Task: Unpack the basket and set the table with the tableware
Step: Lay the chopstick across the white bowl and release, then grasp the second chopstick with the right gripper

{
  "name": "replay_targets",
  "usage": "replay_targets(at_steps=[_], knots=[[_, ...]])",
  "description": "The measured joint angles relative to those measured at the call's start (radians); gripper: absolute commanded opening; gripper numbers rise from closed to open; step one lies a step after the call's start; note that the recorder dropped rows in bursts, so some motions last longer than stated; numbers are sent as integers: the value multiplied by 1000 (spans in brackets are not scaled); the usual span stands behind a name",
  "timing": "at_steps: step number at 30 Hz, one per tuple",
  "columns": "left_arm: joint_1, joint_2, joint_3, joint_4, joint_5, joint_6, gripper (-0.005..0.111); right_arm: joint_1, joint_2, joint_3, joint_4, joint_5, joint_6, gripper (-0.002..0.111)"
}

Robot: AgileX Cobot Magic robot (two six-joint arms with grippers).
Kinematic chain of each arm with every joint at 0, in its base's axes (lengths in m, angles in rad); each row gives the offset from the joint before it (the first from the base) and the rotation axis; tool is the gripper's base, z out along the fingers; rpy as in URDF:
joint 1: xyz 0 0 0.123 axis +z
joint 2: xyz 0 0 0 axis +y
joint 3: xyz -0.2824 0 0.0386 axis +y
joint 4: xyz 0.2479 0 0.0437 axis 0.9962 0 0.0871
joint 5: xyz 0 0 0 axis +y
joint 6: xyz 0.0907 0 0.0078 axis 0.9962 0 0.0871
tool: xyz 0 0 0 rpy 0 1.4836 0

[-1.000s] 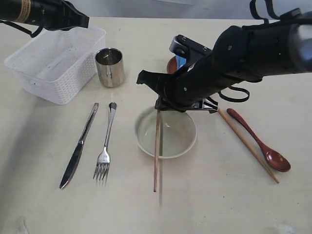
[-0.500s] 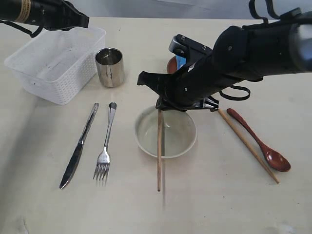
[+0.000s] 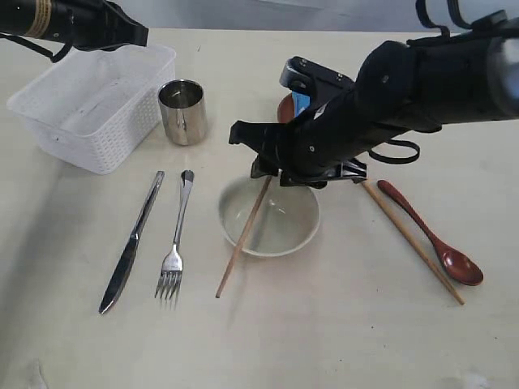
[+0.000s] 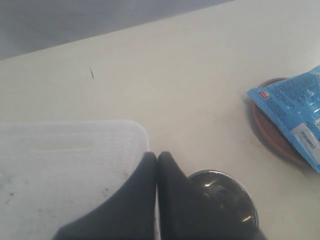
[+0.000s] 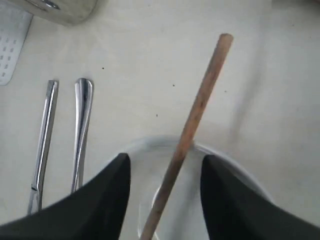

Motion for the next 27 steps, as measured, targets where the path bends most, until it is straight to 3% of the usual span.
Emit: replay_targets(at_steps=[7,10,13,18,27], knots=[[0,0,0,0,0,0,0,0,-130,0,-61,35,-31,44],[0,0,0,0,0,0,0,-11,-207,0,-205,126,-1,44],[0,0,0,0,0,0,0,-96,-231,0,-410,304,52,44],[0,0,0,0,0,0,0,-211,-147,0,-518,395,-14,44],[0,0,0,0,0,0,0,-236,8,0,-552,392,-96,44]])
